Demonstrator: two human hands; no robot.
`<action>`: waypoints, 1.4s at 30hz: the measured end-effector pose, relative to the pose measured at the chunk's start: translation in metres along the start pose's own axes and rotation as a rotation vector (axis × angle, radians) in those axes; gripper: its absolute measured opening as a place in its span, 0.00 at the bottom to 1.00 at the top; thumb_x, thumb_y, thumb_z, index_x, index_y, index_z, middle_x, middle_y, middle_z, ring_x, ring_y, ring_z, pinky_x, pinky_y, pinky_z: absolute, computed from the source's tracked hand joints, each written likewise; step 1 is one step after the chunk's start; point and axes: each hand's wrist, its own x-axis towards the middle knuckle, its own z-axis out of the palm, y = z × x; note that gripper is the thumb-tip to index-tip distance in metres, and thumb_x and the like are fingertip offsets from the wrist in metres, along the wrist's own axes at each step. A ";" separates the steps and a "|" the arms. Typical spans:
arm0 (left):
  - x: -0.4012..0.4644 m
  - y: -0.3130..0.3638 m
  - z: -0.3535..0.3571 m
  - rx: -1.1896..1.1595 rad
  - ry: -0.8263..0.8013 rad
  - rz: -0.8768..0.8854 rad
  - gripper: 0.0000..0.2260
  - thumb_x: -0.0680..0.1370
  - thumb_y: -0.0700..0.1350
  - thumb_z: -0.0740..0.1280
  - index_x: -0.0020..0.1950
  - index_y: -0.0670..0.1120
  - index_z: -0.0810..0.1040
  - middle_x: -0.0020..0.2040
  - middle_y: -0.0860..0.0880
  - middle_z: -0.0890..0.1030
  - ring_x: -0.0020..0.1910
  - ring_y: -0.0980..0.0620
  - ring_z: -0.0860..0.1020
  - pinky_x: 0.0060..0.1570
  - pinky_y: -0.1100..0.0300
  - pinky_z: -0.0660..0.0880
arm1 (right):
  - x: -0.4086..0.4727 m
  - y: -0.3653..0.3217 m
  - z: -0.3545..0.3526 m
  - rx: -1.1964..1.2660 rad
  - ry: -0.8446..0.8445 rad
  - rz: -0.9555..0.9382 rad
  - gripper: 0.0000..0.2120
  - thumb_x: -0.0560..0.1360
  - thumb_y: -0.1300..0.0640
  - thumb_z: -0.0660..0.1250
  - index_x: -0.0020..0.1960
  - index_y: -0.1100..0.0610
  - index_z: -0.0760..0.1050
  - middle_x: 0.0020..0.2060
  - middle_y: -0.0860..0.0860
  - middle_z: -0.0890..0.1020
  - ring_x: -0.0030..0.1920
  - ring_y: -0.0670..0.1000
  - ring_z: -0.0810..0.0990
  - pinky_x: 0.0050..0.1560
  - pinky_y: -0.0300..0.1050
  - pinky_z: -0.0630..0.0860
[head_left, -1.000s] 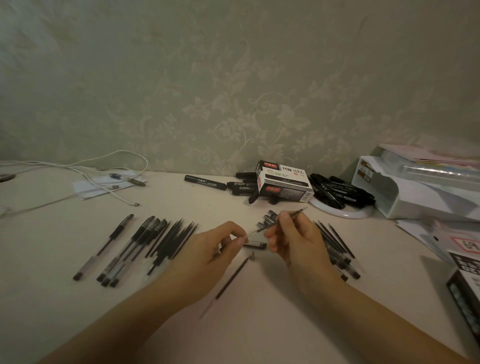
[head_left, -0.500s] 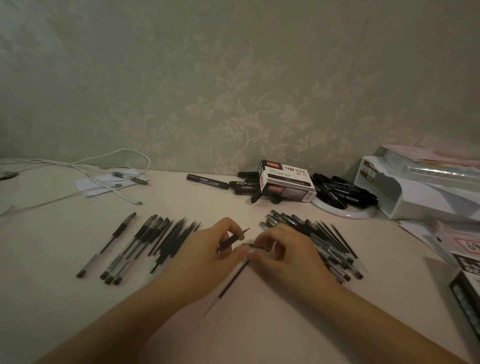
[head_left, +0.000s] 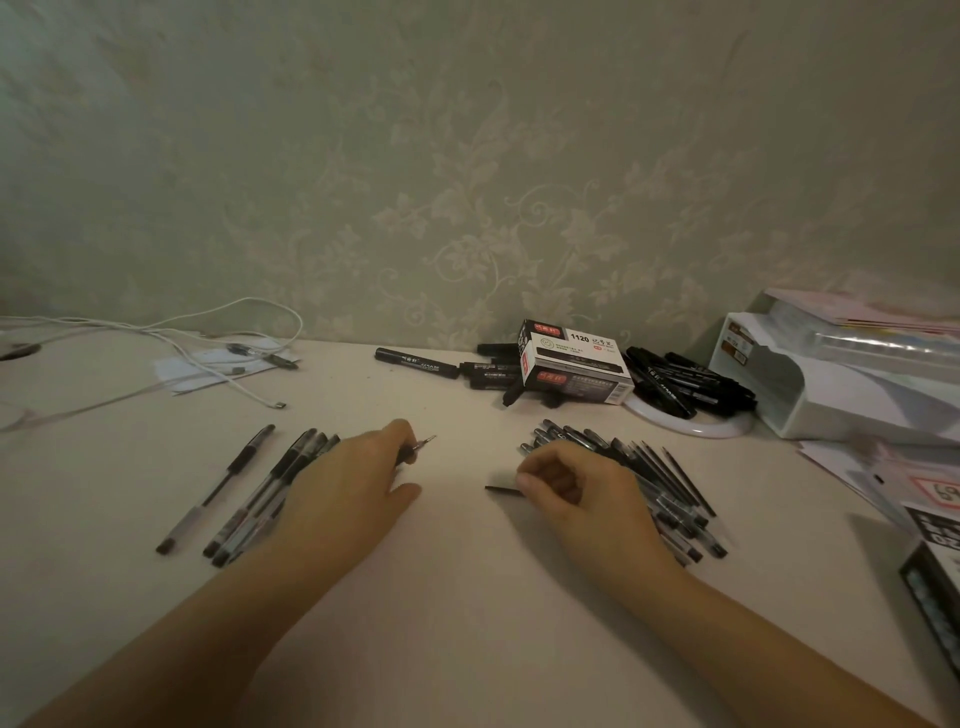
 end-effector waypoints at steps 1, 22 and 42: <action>0.000 0.001 0.000 -0.016 0.007 0.008 0.09 0.77 0.55 0.66 0.52 0.56 0.69 0.37 0.57 0.72 0.35 0.60 0.71 0.29 0.67 0.62 | 0.001 -0.001 0.000 0.071 -0.003 0.019 0.05 0.74 0.57 0.73 0.43 0.46 0.81 0.41 0.41 0.84 0.42 0.40 0.81 0.43 0.31 0.75; -0.010 0.028 0.013 -0.286 -0.078 0.307 0.07 0.80 0.55 0.58 0.53 0.59 0.74 0.38 0.59 0.74 0.38 0.61 0.74 0.34 0.68 0.65 | -0.002 -0.009 0.002 0.234 -0.195 -0.061 0.08 0.75 0.59 0.72 0.48 0.46 0.83 0.44 0.48 0.85 0.46 0.47 0.83 0.49 0.42 0.80; -0.012 0.034 0.014 -0.285 -0.051 0.364 0.09 0.81 0.50 0.60 0.57 0.54 0.78 0.43 0.57 0.76 0.41 0.61 0.72 0.41 0.69 0.68 | -0.005 -0.007 0.006 0.044 -0.195 -0.122 0.10 0.80 0.47 0.63 0.41 0.47 0.75 0.32 0.44 0.77 0.33 0.41 0.72 0.35 0.35 0.71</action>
